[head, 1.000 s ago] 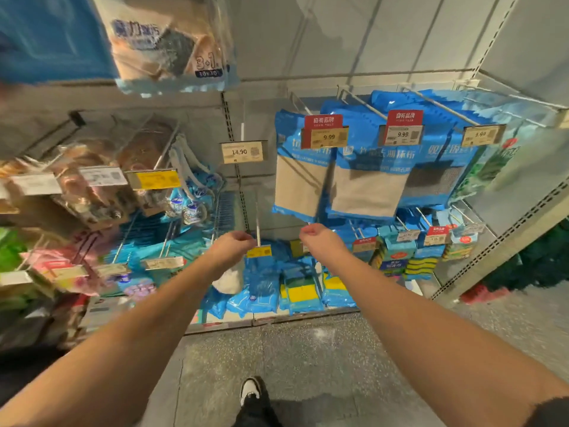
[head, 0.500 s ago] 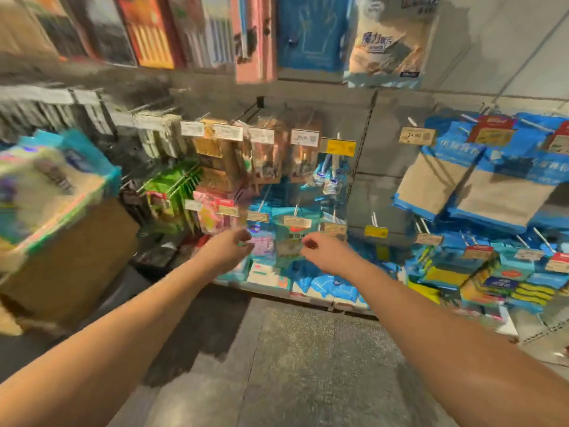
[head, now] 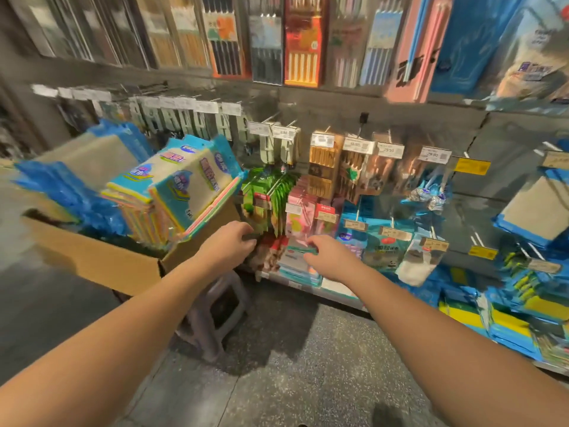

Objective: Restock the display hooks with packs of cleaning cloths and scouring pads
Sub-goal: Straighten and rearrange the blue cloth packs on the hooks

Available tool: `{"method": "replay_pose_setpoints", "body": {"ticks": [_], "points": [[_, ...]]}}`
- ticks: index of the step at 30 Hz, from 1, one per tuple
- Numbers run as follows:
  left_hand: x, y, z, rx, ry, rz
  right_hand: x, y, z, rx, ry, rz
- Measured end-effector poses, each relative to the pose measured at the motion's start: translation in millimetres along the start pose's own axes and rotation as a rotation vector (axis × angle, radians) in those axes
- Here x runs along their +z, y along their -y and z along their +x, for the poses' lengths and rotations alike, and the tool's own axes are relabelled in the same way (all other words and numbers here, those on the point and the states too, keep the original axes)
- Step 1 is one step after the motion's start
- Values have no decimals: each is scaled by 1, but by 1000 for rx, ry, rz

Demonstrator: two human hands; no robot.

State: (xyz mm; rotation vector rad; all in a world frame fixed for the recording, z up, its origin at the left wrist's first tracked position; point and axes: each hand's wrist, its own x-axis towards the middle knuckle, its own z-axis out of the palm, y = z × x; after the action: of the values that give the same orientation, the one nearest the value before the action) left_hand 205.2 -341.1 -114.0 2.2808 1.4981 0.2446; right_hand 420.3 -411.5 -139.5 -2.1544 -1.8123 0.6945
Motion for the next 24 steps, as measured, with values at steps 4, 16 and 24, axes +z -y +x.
{"method": "replay_pose_setpoints", "body": {"ticks": [4, 16, 24], "points": [[-37, 77, 18, -81, -60, -6, 32, 67, 52, -65, 43, 32], [-175, 318, 179, -233, -282, 40, 78, 297, 281, -269, 1, 88], [-264, 450, 279, -382, -196, 66, 93, 441, 420, -211, 6, 204]]}}
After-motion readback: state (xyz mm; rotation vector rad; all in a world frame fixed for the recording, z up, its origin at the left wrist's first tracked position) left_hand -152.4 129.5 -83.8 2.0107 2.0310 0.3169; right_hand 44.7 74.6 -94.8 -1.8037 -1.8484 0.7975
